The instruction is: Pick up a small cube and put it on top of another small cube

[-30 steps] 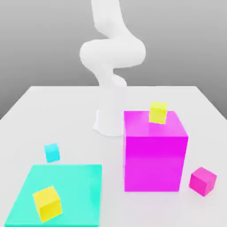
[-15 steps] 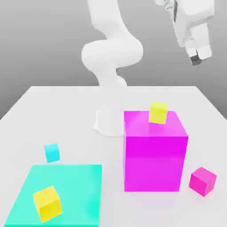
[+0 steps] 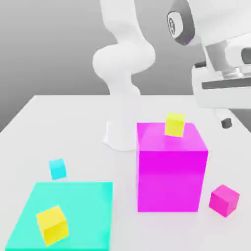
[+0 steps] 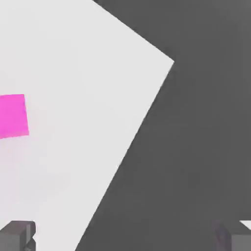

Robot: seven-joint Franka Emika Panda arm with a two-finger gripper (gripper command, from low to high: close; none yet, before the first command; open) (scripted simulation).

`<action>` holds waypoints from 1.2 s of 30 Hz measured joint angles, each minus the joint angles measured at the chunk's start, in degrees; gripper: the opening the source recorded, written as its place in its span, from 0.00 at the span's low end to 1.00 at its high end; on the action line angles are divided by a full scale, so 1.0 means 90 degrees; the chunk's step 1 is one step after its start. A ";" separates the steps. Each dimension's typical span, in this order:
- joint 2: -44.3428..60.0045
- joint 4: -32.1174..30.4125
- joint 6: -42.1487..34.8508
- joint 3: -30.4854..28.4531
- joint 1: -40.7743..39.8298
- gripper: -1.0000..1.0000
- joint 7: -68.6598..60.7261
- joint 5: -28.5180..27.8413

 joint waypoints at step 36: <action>0.2635 -0.0796 0.1528 0.0790 0.0855 0.50 -0.8176 -0.0413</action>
